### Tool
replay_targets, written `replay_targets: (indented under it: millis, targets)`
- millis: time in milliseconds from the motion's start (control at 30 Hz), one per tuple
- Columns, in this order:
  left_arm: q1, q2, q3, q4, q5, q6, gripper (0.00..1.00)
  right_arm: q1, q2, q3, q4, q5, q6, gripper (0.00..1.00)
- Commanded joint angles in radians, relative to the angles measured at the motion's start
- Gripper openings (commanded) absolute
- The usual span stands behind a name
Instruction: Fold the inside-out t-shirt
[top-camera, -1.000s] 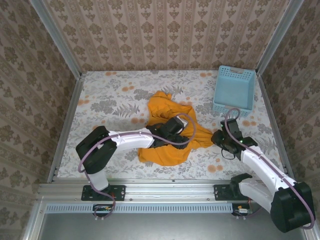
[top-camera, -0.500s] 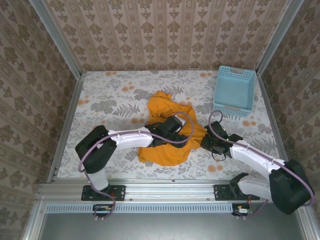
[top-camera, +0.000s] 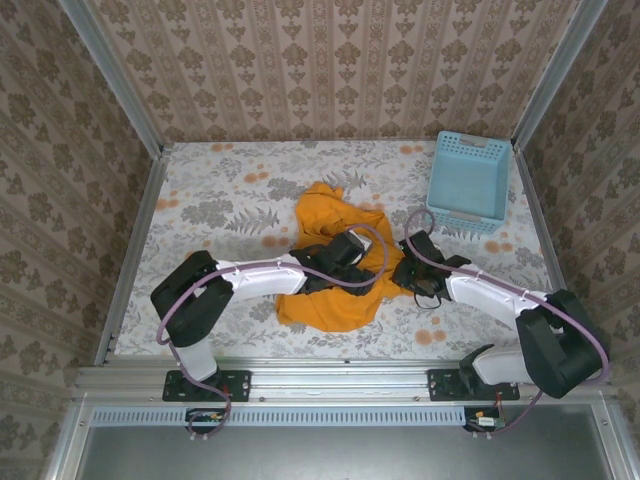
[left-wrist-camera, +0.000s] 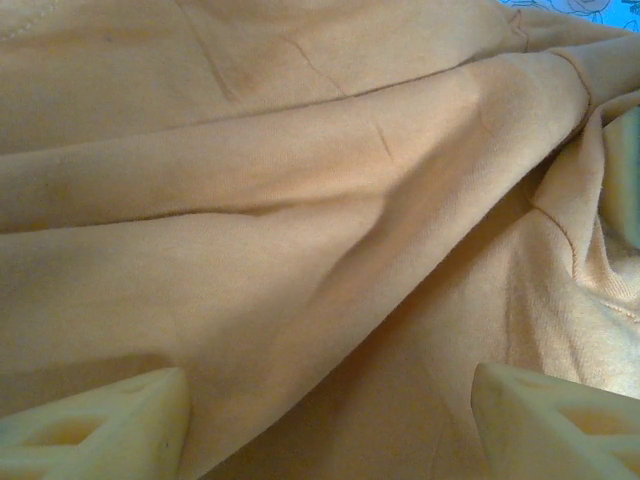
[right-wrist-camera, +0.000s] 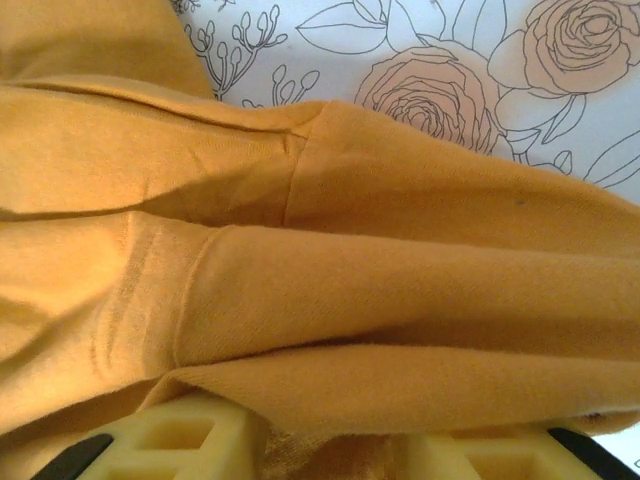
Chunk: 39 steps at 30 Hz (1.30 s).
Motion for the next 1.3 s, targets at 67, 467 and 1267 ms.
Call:
replay_targets:
  millis: [67, 467, 1267]
  targets:
    - [0.025, -0.022, -0.008, -0.025, -0.023, -0.026, 0.75, 0.008, 0.016, 0.006, -0.021, 0.047, 0.007, 0.39]
    - [0.06, 0.018, 0.007, -0.071, -0.043, -0.066, 0.75, 0.017, 0.076, 0.02, -0.056, 0.069, 0.01, 0.21]
    - [0.277, 0.058, -0.071, -0.167, -0.113, -0.211, 0.73, 0.015, -0.519, -0.1, -0.369, 0.254, 0.072, 0.0]
